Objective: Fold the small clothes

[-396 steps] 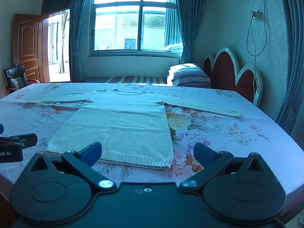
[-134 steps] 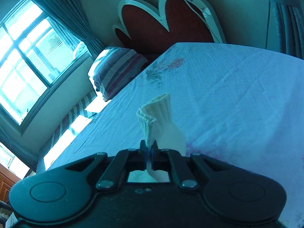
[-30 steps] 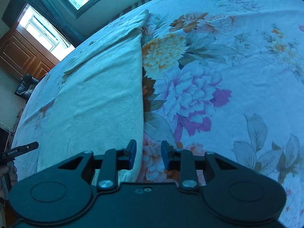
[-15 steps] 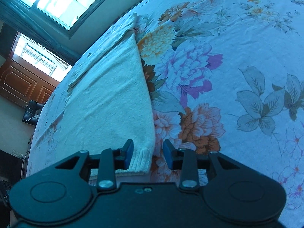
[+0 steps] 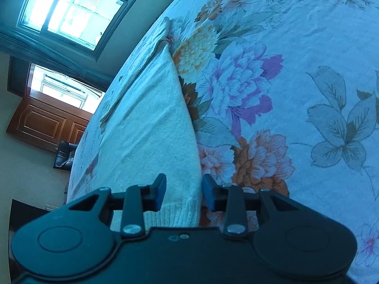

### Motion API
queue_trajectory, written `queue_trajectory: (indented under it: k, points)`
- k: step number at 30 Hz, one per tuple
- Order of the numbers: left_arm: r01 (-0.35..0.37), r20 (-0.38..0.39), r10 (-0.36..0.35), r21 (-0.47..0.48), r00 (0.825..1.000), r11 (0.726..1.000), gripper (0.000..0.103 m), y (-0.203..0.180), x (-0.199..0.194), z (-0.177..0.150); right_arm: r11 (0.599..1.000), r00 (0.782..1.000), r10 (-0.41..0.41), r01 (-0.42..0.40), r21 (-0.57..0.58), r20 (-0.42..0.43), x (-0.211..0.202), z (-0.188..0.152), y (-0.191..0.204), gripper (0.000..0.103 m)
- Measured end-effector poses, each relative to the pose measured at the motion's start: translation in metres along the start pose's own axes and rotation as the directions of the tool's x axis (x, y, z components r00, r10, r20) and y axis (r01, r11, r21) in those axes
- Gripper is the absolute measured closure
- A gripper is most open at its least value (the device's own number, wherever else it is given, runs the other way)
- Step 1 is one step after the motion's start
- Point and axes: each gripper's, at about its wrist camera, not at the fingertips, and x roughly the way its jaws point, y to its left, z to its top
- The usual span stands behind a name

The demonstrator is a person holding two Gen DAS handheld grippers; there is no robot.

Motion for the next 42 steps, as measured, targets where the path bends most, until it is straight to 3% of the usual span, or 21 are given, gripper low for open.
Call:
queue_trajectory:
  k: [2,6,13,18,24,31,33,35,36,37,42]
  points:
    - [0.013,-0.004,-0.013,-0.013,1.000,1.000,0.064,0.004,0.004,0.003,1.000,1.000,0.013,-0.013,0.003,-0.006,0.004,0.003,0.000,0.070]
    - [0.047,-0.022,-0.048,-0.021,0.999,0.999,0.065,0.006,0.012,0.006,0.999,0.999,0.048,-0.048,0.005,-0.023,0.012,0.008,-0.001,0.072]
    - [0.040,-0.037,-0.040,0.004,0.999,0.999,0.064,0.006,0.000,-0.009,0.994,0.985,0.099,-0.104,-0.033,-0.139,0.016,-0.008,0.003,0.074]
    - [0.057,-0.046,-0.057,0.003,0.997,0.998,0.064,0.001,0.008,-0.018,0.994,0.987,0.105,-0.108,-0.017,-0.121,0.019,-0.011,0.006,0.074]
    - [0.087,0.041,-0.084,-0.081,0.996,0.993,0.064,0.014,0.000,-0.016,0.996,0.992,0.083,-0.085,-0.019,-0.099,0.017,-0.008,0.007,0.072]
    - [0.063,-0.021,-0.064,-0.030,0.998,0.998,0.065,0.006,0.011,-0.017,0.995,0.989,0.102,-0.103,-0.002,-0.103,0.029,-0.002,0.009,0.073]
    - [0.046,-0.010,-0.046,-0.025,0.999,0.999,0.070,0.007,0.006,-0.021,0.995,0.989,0.090,-0.093,-0.024,-0.120,0.026,-0.005,0.010,0.078]
    - [-0.003,0.000,0.003,-0.007,1.000,1.000,0.089,0.007,0.005,-0.022,0.995,0.988,0.090,-0.093,-0.023,-0.125,0.024,-0.009,0.008,0.086]
    - [-0.009,0.002,0.009,-0.011,1.000,1.000,0.091,0.007,0.006,-0.022,0.996,0.990,0.082,-0.085,-0.020,-0.118,0.024,-0.010,0.006,0.094]
    - [-0.016,0.003,0.016,-0.007,1.000,1.000,0.098,0.006,0.007,-0.021,0.997,0.990,0.075,-0.077,-0.013,-0.115,0.025,-0.011,0.004,0.096]
    - [-0.081,0.053,0.077,0.089,0.996,0.993,0.099,-0.008,-0.003,-0.020,0.995,0.993,0.064,-0.070,-0.070,-0.097,0.019,-0.015,0.013,0.097]
